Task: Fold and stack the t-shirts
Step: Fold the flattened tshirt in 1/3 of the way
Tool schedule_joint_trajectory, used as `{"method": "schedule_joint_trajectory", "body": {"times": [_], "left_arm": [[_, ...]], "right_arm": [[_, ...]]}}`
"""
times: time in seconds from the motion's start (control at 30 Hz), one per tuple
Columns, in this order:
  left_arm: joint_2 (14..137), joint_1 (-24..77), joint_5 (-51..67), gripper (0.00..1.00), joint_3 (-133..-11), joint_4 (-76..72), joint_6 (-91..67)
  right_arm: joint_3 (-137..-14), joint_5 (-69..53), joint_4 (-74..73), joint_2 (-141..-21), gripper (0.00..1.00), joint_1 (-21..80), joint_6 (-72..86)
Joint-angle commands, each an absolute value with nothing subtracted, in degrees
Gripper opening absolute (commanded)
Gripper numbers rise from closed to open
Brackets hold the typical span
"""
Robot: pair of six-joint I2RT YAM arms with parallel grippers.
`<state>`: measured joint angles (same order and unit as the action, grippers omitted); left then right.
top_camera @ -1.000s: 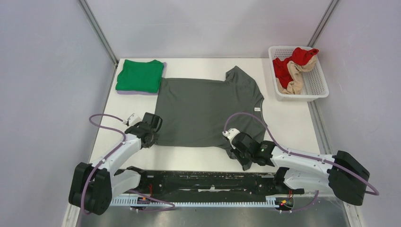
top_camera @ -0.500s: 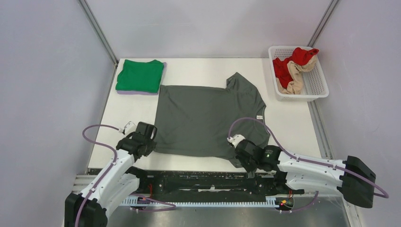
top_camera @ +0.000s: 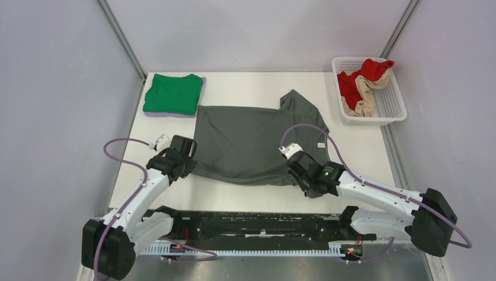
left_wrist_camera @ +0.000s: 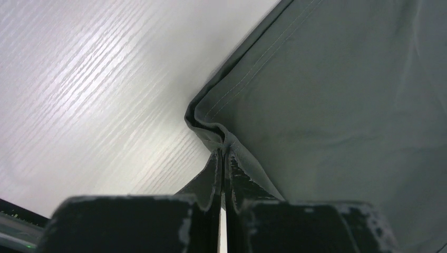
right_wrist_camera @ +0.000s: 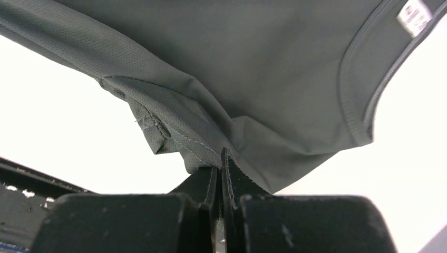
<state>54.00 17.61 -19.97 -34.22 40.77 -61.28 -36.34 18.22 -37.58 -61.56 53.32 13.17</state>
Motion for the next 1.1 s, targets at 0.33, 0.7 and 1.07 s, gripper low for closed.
{"method": "schedule_joint_trajectory", "body": {"times": [0.33,0.7,1.07], "left_arm": [[70.06,17.4,-24.47,0.02,-45.51,29.86,-57.01],[78.21,15.7,-25.84,0.02,-50.63,28.36,-55.46],[82.37,12.79,-25.25,0.02,-52.02,26.28,-54.07]], "right_arm": [[-47.14,28.68,-34.32,-71.49,0.0,46.48,-8.5],[-44.35,29.27,-19.86,-74.82,0.0,44.5,-48.69],[-44.01,17.14,-18.97,-75.51,0.0,42.09,-79.64]]}}
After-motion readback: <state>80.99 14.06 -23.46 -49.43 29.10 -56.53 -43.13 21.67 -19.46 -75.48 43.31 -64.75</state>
